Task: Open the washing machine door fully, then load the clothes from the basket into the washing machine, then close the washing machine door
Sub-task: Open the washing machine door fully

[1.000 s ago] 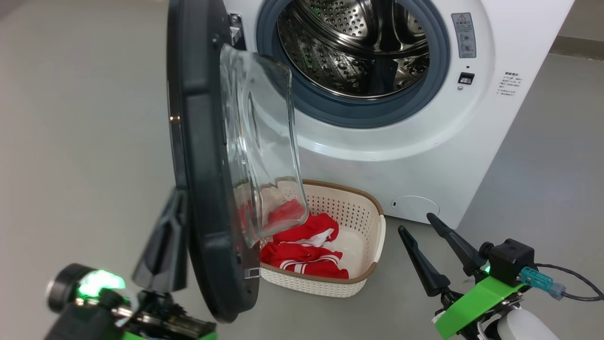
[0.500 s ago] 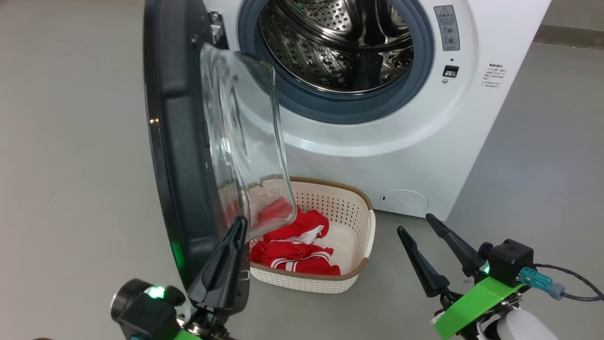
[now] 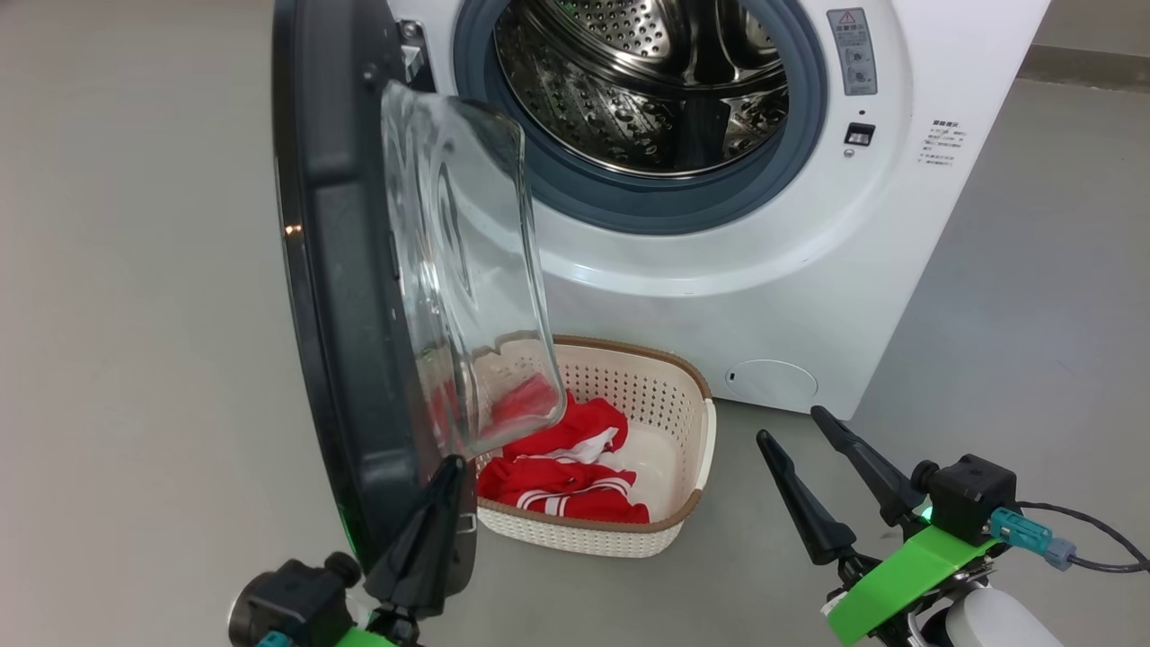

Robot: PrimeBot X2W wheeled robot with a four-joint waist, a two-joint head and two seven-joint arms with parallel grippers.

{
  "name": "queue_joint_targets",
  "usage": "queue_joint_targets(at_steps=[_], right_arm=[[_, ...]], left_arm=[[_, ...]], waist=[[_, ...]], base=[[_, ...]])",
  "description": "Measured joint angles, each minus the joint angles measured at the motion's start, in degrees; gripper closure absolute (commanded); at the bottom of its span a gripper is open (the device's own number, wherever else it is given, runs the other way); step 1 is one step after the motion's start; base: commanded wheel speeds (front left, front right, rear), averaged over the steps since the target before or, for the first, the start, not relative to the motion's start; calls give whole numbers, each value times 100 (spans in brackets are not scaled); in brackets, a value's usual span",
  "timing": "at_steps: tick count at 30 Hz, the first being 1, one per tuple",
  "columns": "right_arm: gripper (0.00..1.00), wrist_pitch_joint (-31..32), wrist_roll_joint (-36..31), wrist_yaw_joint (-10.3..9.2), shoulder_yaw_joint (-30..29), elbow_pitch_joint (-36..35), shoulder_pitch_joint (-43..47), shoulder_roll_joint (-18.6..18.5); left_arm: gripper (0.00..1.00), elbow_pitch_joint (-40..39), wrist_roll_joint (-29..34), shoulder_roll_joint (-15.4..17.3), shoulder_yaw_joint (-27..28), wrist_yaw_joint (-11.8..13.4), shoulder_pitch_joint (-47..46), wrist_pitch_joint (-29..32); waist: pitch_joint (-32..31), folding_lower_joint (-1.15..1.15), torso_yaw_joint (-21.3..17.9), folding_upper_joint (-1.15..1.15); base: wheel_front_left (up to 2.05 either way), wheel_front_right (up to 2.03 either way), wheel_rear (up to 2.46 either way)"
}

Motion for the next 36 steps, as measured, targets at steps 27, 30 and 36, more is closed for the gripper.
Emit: queue_joint_targets(at_steps=[27, 30, 36], right_arm=[[0, 0, 3, 0, 3, -2, 0, 14], [0, 0, 3, 0, 1, -1, 0, 16], [0, 0, 1, 0, 5, -9, -18, 52]], left_arm=[[100, 662, -322, 337, 767, 257, -225, 36], [100, 761, -402, 443, 905, 259, -312, 79], [100, 1071, -547, 636, 1085, 250, -603, 230]], waist=[[122, 0, 451, 0], [147, 0, 523, 0], [227, 0, 657, 0]], base=[[0, 0, 0], [0, 0, 0], [0, 0, 0]])
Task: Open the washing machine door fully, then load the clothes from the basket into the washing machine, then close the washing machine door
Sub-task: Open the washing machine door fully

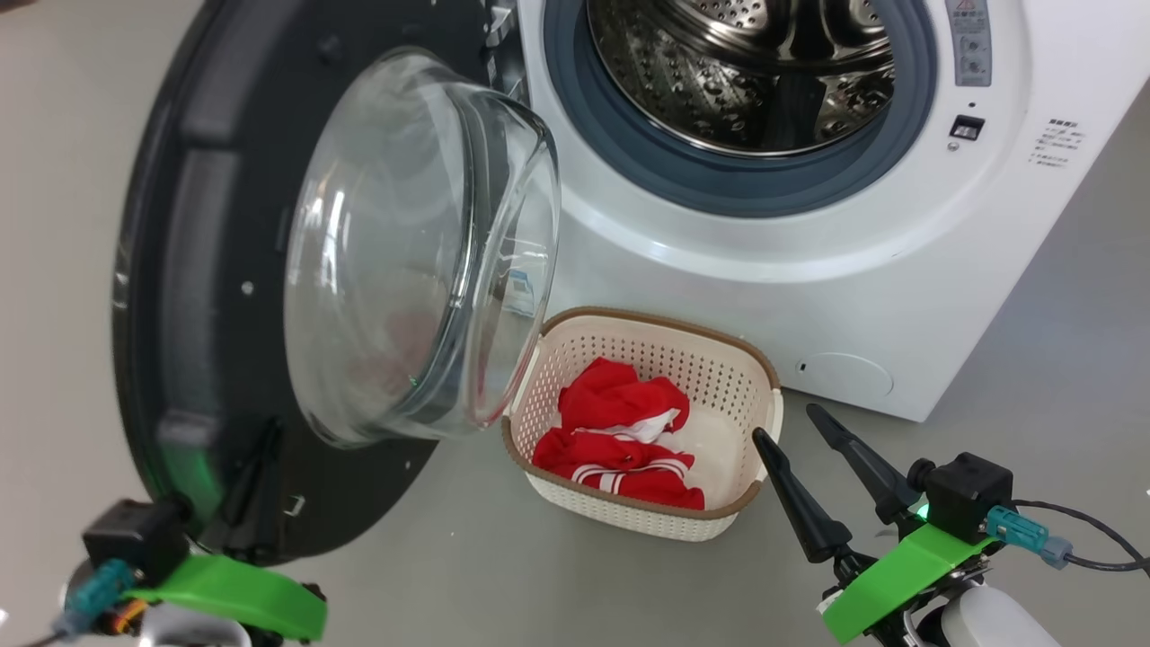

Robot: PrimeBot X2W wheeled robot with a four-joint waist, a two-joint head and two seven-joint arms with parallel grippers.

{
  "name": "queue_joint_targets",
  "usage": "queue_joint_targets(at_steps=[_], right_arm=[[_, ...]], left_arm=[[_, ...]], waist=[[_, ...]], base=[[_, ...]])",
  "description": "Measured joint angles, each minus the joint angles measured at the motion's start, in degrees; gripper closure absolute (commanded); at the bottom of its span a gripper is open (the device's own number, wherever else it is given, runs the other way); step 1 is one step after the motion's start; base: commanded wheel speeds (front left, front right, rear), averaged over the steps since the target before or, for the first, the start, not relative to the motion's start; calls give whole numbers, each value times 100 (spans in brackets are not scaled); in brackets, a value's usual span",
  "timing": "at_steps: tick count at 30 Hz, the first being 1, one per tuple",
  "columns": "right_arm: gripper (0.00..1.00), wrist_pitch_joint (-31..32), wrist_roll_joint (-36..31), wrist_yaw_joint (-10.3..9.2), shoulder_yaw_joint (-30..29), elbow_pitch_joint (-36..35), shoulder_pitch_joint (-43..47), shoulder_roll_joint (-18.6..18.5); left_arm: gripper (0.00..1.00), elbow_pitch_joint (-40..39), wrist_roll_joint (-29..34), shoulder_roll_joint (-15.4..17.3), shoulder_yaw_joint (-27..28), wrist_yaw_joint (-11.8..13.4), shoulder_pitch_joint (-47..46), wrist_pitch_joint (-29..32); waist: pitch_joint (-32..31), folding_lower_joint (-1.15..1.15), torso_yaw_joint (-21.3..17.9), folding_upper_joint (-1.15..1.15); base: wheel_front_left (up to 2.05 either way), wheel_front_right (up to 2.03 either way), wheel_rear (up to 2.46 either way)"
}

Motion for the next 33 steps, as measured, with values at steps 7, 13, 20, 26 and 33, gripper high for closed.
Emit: queue_joint_targets(at_steps=[7, 13, 20, 26, 33], right_arm=[[0, 0, -2, 0, -10, -10, -54, -7], [0, 0, -9, 0, -41, -25, -159, -13], [0, 0, -11, 0, -55, -33, -280, -25], [0, 0, -20, 0, -54, -41, -420, -97], [0, 0, -19, 0, -43, -37, -527, -156]], left_arm=[[100, 454, -149, 225, 167, -103, -430, 120], [100, 910, -171, 401, 269, -160, -819, 125], [100, 1553, -199, 625, 315, -288, -1267, 123], [100, 2213, -197, 803, 223, -452, -1763, 62], [100, 2850, -200, 948, 29, -537, -2224, -48]], waist=[[206, 0, 98, 0], [369, 0, 221, 0], [509, 0, 385, 0], [703, 0, 499, 0], [860, 0, 556, 0]], base=[[0, 0, 0], [0, 0, 0], [0, 0, 0], [0, 0, 0], [0, 0, 0]])
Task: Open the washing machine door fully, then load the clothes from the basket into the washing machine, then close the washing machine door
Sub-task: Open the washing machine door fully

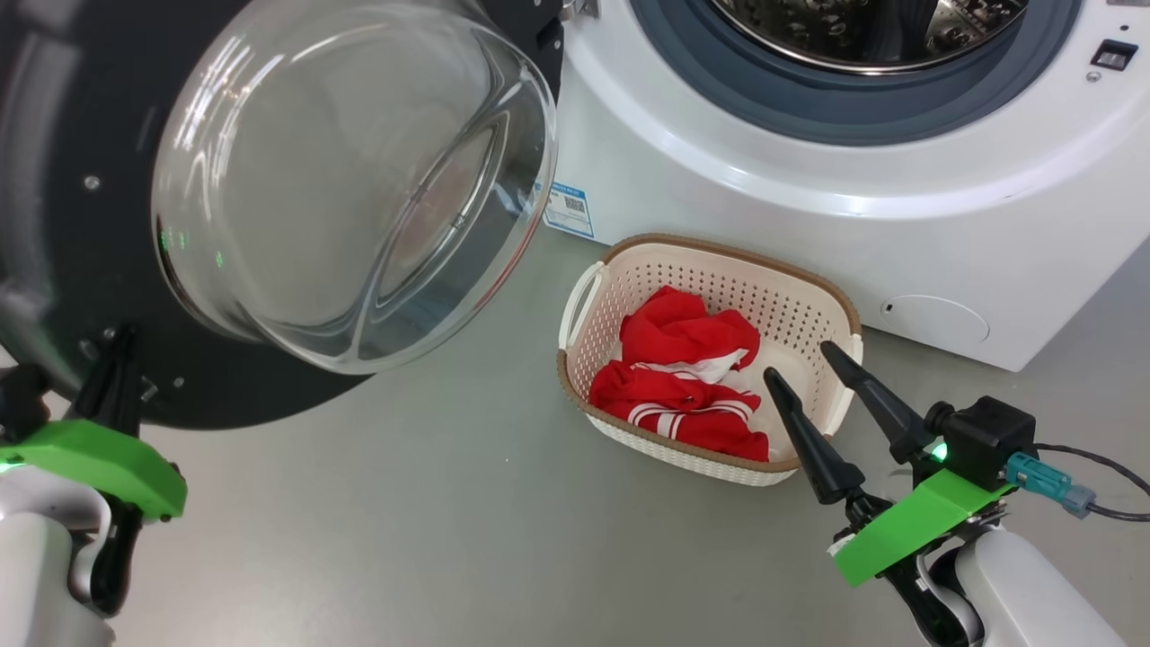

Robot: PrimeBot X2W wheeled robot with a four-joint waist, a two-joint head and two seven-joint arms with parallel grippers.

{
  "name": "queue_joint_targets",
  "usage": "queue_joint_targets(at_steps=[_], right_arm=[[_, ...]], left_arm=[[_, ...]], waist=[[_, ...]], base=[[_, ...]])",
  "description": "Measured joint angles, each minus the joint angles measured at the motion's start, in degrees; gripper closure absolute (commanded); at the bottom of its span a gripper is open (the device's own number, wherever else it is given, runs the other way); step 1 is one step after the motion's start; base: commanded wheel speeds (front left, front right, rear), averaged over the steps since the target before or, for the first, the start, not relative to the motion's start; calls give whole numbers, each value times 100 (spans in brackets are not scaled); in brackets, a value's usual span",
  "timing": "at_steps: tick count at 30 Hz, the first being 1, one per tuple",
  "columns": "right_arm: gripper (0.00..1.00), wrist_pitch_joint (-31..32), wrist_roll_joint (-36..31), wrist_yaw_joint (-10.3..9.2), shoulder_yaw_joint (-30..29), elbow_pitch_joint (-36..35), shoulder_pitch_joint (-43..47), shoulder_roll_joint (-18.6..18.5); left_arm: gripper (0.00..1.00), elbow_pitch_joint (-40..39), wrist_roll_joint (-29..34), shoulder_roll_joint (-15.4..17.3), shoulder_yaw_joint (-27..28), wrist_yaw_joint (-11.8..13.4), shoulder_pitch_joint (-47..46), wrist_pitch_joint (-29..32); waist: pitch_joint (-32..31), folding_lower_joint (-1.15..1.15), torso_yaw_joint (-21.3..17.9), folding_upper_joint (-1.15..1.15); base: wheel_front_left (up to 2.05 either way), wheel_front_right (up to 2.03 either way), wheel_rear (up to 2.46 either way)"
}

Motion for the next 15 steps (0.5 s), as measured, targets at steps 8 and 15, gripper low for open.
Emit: queue_joint_targets(at_steps=[8, 15], right_arm=[[0, 0, 0, 0, -15, 3, 0, -25], [0, 0, 0, 0, -2, 16, -41, -27]], left_arm=[[100, 559, -58, 80, -238, -24, -378, -132], [100, 1001, -202, 101, -398, -25, -688, -250]], waist=[[52, 0, 51, 0], [71, 0, 69, 0]], base=[[0, 0, 0], [0, 0, 0]])
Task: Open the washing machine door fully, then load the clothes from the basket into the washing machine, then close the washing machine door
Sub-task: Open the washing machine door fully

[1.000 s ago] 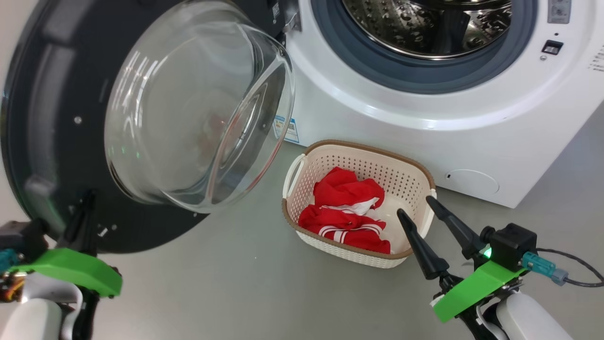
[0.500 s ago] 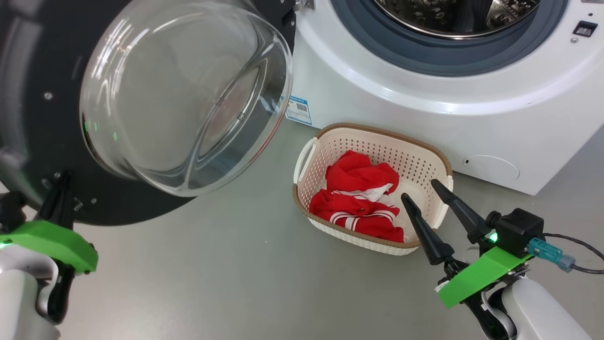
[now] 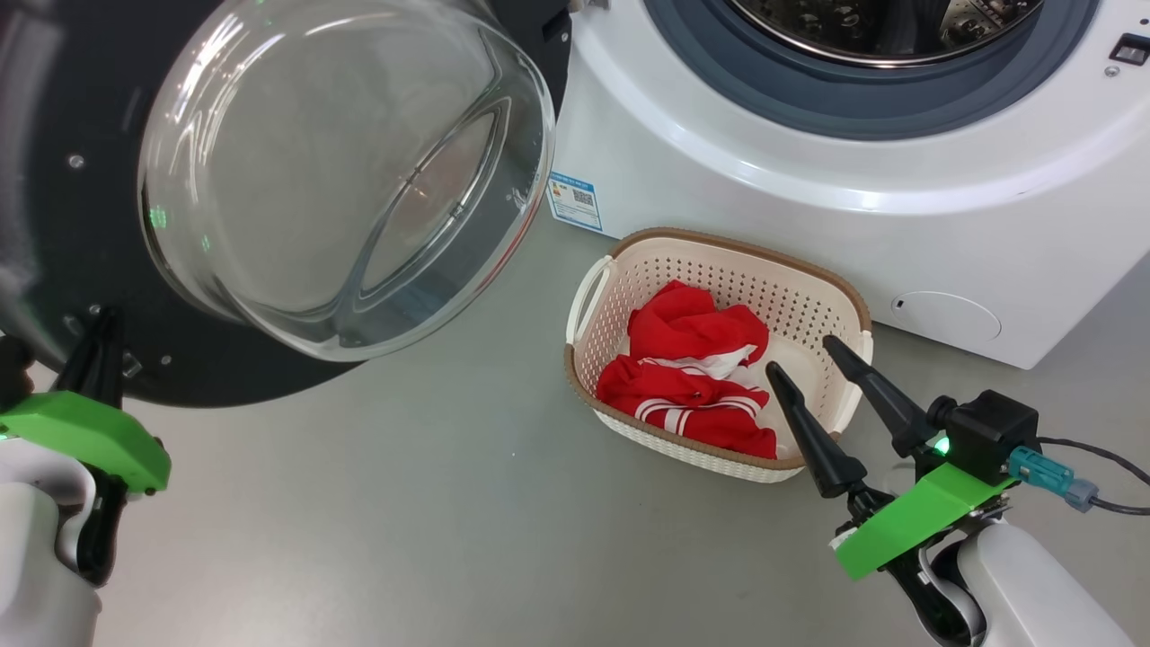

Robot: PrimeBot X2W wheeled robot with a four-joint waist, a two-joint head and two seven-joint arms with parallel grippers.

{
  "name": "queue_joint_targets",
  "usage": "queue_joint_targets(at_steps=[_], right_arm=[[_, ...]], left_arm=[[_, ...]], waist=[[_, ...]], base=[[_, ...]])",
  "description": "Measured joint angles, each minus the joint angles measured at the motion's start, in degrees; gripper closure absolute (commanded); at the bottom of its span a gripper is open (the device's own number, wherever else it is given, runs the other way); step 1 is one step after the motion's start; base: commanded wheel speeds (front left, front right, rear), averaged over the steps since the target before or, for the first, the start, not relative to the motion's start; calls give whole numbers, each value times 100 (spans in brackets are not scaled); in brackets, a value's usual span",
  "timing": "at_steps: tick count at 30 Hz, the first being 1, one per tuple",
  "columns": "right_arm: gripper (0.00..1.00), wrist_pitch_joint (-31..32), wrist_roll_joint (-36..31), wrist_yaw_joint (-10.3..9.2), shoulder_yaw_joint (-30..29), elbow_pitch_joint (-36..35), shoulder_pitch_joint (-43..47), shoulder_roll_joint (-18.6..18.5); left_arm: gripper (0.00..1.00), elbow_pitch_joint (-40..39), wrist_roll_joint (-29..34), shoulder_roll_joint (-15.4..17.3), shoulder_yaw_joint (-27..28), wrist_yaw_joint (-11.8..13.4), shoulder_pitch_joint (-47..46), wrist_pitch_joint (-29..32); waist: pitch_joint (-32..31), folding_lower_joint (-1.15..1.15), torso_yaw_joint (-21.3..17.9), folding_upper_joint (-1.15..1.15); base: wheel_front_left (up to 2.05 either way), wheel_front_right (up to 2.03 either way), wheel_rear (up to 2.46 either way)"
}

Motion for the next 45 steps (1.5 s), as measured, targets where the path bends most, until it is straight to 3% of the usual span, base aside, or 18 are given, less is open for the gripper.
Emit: queue_joint_targets(at_steps=[20, 34, 35, 36, 37, 39, 45], right_arm=[[0, 0, 11, 0, 24, 33, -46, 5], [0, 0, 27, 0, 30, 57, 25, 122], [0, 0, 27, 0, 31, 57, 54, 126], [0, 0, 29, 0, 32, 57, 84, 129], [0, 0, 29, 0, 33, 60, 102, 129], [0, 0, 30, 0, 33, 58, 105, 131], [0, 0, 56, 0, 40, 57, 111, 152]], left_arm=[[100, 311, -475, 157, -614, 0, -105, -325], [100, -220, -639, 226, -697, 14, 366, -452], [94, -272, -639, 226, -689, 19, 421, -453], [70, -342, -639, 226, -679, 35, 487, -454], [54, -407, -639, 226, -677, 71, 552, -470], [3, -566, -639, 225, -655, 119, 684, -477], [0, -1163, -648, 240, -571, 354, 1100, -502]], waist=[[-160, 0, 8, 0], [-440, 0, -96, 0], [-455, 0, -108, 0], [-469, 0, -122, 0], [-483, 0, -137, 0], [-511, 0, -169, 0], [-598, 0, -306, 0]], base=[[0, 0, 0], [0, 0, 0], [0, 0, 0], [0, 0, 0], [0, 0, 0], [0, 0, 0], [0, 0, 0]])
